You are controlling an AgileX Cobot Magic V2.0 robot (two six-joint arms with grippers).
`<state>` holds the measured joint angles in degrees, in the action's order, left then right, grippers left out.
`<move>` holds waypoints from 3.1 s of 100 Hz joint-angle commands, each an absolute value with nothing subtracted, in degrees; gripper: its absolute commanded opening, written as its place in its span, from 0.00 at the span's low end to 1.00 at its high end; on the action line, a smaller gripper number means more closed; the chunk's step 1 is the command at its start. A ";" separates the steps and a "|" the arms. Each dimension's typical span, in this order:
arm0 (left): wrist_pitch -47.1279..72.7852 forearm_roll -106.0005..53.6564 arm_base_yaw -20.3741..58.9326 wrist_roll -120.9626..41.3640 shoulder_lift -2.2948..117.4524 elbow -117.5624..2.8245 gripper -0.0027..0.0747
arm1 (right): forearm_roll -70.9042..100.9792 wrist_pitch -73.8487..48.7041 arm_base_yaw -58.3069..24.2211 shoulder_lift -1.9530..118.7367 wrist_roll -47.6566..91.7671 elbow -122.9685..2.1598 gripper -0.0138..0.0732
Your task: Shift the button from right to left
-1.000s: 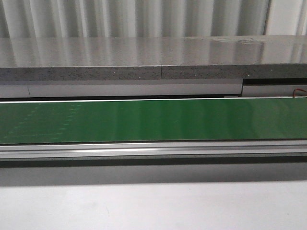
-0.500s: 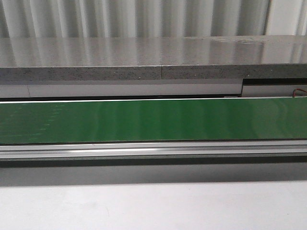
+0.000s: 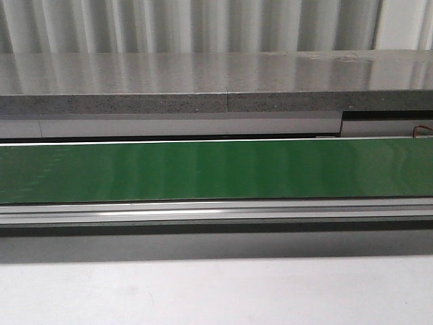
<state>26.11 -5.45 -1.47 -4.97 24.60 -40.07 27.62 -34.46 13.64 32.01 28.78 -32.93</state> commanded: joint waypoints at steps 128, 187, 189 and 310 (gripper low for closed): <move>5.93 -3.14 0.16 -4.75 13.74 -21.42 0.01 | 29.26 -30.59 13.77 31.98 29.32 -34.43 0.08; 4.67 -2.94 0.00 -4.75 -2.25 -3.83 0.01 | 29.26 -30.59 13.77 31.98 29.32 -34.43 0.08; 4.42 -2.94 0.00 -4.75 -2.25 -3.56 0.01 | 29.26 -30.59 13.77 31.98 29.32 -34.43 0.08; -5.04 -3.28 0.54 -4.75 -2.25 1.25 0.01 | 29.26 -30.64 13.77 31.98 29.32 -34.43 0.08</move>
<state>0.00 -2.86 0.07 -4.97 -0.27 -0.12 27.71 -34.42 13.64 32.01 28.78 -32.93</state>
